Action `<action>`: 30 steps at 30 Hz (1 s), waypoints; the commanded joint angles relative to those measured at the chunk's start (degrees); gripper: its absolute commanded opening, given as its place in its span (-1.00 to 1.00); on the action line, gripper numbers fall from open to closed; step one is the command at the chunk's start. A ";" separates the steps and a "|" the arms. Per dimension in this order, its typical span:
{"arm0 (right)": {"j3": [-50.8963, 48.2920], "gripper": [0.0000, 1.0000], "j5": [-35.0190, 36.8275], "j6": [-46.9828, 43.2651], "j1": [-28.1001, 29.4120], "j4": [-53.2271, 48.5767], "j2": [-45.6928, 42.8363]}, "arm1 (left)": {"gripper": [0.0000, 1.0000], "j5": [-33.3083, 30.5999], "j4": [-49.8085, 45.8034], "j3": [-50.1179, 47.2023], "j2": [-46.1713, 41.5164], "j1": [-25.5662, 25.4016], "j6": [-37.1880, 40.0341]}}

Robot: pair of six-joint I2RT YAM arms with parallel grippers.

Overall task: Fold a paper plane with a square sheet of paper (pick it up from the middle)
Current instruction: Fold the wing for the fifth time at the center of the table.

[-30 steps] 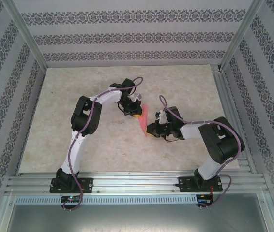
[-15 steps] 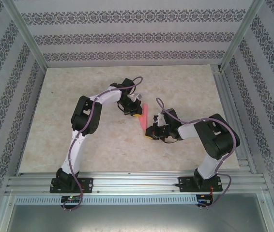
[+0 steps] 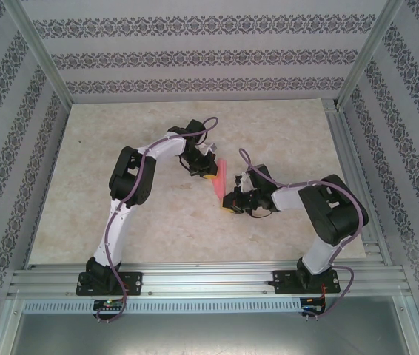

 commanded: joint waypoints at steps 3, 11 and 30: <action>2.80 -0.84 -1.40 1.16 -0.69 -0.43 -5.73 | -0.85 -1.83 -1.45 0.98 2.28 1.11 1.80; 5.05 -0.85 0.63 -1.05 -1.04 -2.51 -1.13 | -0.85 -1.59 -1.40 0.92 2.37 1.18 1.76; 4.79 -0.86 2.56 -1.21 -1.29 -4.38 1.51 | -0.85 -1.69 -2.03 1.66 2.72 1.23 1.94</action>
